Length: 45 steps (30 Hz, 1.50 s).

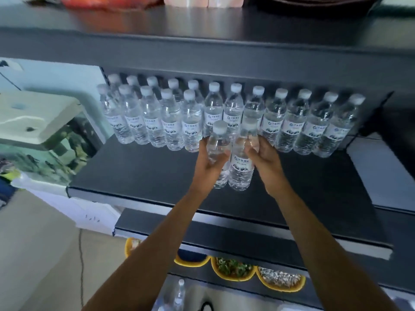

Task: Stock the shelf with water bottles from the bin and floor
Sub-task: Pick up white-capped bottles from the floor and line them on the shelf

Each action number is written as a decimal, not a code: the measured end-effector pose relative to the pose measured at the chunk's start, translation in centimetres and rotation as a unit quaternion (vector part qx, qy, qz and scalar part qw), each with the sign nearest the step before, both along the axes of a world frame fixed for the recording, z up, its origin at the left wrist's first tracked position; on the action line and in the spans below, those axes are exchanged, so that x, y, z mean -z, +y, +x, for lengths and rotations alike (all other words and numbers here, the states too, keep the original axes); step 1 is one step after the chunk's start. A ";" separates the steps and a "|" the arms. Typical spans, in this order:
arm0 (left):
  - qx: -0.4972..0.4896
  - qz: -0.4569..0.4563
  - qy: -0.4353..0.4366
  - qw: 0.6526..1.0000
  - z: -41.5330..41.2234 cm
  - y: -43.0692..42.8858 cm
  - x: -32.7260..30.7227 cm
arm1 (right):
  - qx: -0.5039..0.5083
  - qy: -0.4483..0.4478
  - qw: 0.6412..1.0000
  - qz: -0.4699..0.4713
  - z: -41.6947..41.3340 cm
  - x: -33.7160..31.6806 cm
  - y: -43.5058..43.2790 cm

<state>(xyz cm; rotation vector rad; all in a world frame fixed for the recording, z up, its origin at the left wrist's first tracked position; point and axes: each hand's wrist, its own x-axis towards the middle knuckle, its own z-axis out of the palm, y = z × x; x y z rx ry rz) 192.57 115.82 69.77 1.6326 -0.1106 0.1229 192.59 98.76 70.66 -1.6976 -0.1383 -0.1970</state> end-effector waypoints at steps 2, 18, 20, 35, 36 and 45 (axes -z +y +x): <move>0.005 0.009 -0.015 1.000 0.6 -0.1 0.7 | 0.005 -0.009 1.000 0.008 0.0 0.2 0.1; -0.086 0.182 0.038 0.979 2.2 1.5 7.7 | 0.230 0.090 0.927 -0.280 -3.1 8.9 2.6; -0.097 0.187 0.049 0.976 3.0 1.6 7.5 | 0.241 0.094 0.932 -0.254 -1.9 8.7 3.3; -0.189 0.244 0.073 0.948 8.4 0.9 7.1 | 0.255 0.099 0.922 -0.274 7.5 9.4 5.0; -0.190 0.254 0.071 0.946 8.5 0.9 7.2 | 0.256 0.095 0.922 -0.275 7.7 9.3 5.0; -0.201 0.257 0.060 0.943 8.5 0.8 7.4 | 0.258 0.085 0.924 -0.271 8.1 9.5 4.9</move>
